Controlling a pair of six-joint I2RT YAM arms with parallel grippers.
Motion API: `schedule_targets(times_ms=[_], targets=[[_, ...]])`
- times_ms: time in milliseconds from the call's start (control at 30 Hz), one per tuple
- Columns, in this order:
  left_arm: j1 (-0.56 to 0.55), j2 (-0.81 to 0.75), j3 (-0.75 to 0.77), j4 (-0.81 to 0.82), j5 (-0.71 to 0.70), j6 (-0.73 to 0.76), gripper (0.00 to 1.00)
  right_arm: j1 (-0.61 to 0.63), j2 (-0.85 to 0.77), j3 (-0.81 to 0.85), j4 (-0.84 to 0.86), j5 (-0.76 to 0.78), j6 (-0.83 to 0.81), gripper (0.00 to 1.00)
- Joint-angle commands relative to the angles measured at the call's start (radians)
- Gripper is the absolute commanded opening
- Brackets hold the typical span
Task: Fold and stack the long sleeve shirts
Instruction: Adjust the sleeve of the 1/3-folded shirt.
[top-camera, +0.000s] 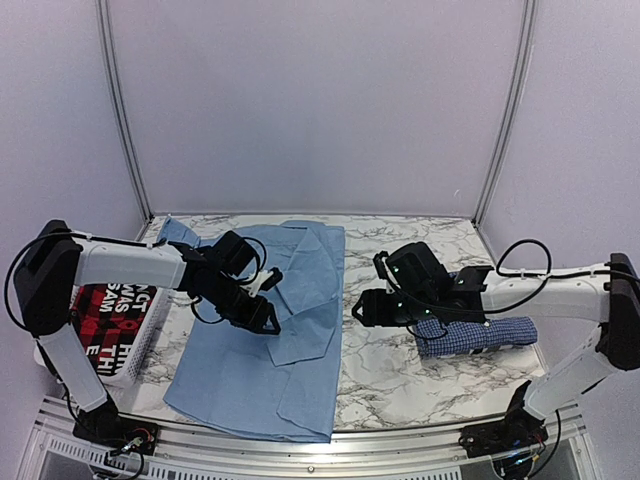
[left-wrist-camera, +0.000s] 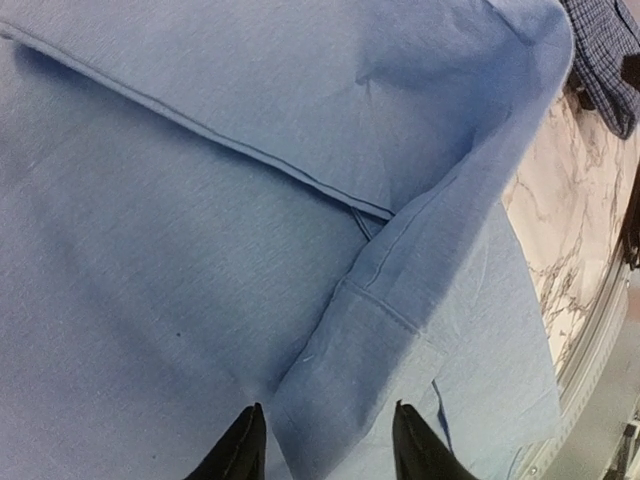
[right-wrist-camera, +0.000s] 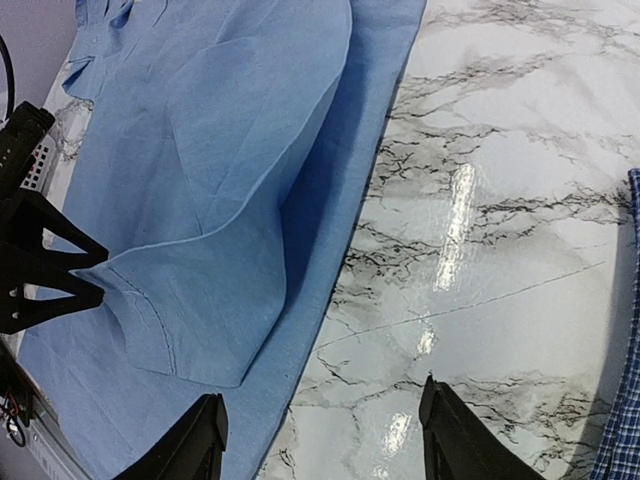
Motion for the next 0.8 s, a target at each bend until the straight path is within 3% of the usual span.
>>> schedule_targets(times_ms=[0, 200, 433, 600, 633, 667, 767], targets=[[-0.025, -0.030, 0.019, -0.032, 0.017, 0.020, 0.36, -0.003, -0.028, -0.005, 0.003, 0.007, 0.003, 0.62], [-0.152, -0.056, 0.066, -0.037, 0.010, -0.030, 0.03, -0.003, -0.031, -0.005, -0.005, 0.020, 0.008, 0.62], [-0.312, 0.032, 0.185, -0.034, -0.005, -0.121, 0.00, -0.008, -0.069, -0.033, 0.000, 0.016, 0.055, 0.63], [-0.403, 0.174, 0.269, -0.025, -0.028, -0.175, 0.06, -0.009, -0.107, -0.105, 0.054, -0.045, 0.103, 0.63], [-0.417, 0.203, 0.287, -0.023, -0.032, -0.186, 0.13, -0.009, -0.108, -0.118, 0.058, -0.052, 0.109, 0.64], [-0.429, 0.227, 0.305, -0.021, -0.041, -0.196, 0.27, -0.009, -0.111, -0.130, 0.060, -0.060, 0.113, 0.65], [-0.453, 0.246, 0.333, 0.004, -0.056, -0.221, 0.38, -0.009, -0.125, -0.165, 0.060, -0.072, 0.118, 0.67]])
